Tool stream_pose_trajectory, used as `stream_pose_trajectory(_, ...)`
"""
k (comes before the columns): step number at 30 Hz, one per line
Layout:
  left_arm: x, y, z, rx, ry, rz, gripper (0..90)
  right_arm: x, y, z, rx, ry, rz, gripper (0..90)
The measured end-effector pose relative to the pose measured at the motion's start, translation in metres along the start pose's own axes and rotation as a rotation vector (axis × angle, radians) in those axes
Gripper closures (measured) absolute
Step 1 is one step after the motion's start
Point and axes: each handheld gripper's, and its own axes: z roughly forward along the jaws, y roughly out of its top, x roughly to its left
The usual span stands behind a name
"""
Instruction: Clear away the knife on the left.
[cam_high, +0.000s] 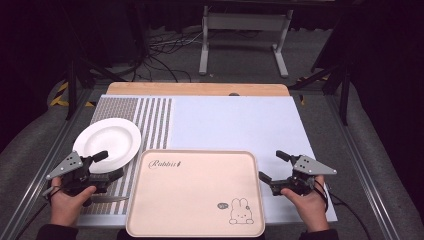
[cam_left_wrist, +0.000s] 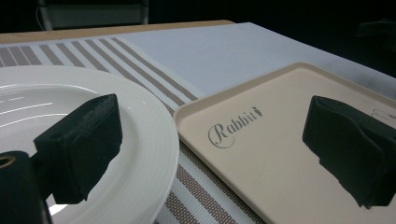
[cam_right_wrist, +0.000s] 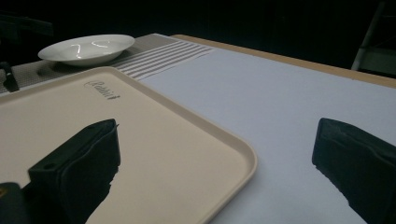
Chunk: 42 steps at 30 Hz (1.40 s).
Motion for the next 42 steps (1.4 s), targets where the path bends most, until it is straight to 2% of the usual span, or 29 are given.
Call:
stream_pose_trajectory(5,-0.004,0.005,0.008,0.040,-0.027,0.023,6.8,-0.001,-0.001,0.001,0.014,0.013,0.011,2.7)
stream_pose_trajectory(8,-0.006,0.010,0.014,0.099,-0.051,0.051,8.0,-0.001,-0.002,0.002,0.025,0.017,0.013,2.9)
stream_pose_trajectory(9,-0.009,0.014,0.016,0.141,-0.061,0.071,8.5,-0.001,-0.003,0.002,0.029,0.019,0.013,2.9)
stream_pose_trajectory(10,-0.009,0.014,0.016,0.141,-0.061,0.071,8.8,-0.001,-0.003,0.002,0.033,0.019,0.014,2.9)
stream_pose_trajectory(16,-0.015,0.032,0.017,0.301,-0.079,0.168,9.8,-0.002,-0.005,0.002,0.033,0.030,0.022,2.6)
stream_pose_trajectory(20,-0.017,0.042,0.015,0.396,-0.080,0.223,10.7,-0.003,-0.005,0.002,0.040,0.030,0.021,2.8)
stream_pose_trajectory(21,-0.017,0.042,0.015,0.396,-0.080,0.223,10.7,-0.003,-0.005,0.002,0.043,0.030,0.019,2.8)
stream_pose_trajectory(25,-0.017,0.052,0.012,0.475,-0.072,0.270,11.4,-0.004,-0.006,0.002,0.044,0.037,0.020,3.1)
stream_pose_trajectory(29,-0.017,0.051,0.013,0.551,-0.068,0.311,13.1,-0.004,-0.007,0.002,0.051,0.038,0.017,3.8)
stream_pose_trajectory(30,-0.017,0.051,0.013,0.551,-0.068,0.311,13.5,-0.003,-0.007,0.003,0.054,0.040,0.014,3.8)
stream_pose_trajectory(31,-0.017,0.051,0.013,0.598,-0.078,0.325,13.7,-0.003,-0.008,0.003,0.057,0.042,0.012,3.8)
stream_pose_trajectory(35,-0.017,0.052,0.010,0.689,-0.083,0.357,14.4,-0.003,-0.008,0.003,0.065,0.049,0.005,3.8)
stream_pose_trajectory(39,-0.018,0.057,0.006,0.745,-0.077,0.420,15.8,-0.005,-0.011,0.005,0.078,0.053,0.011,3.8)
stream_pose_trajectory(42,-0.018,0.058,0.004,0.771,-0.083,0.429,15.8,-0.005,-0.012,0.005,0.085,0.057,0.006,3.8)
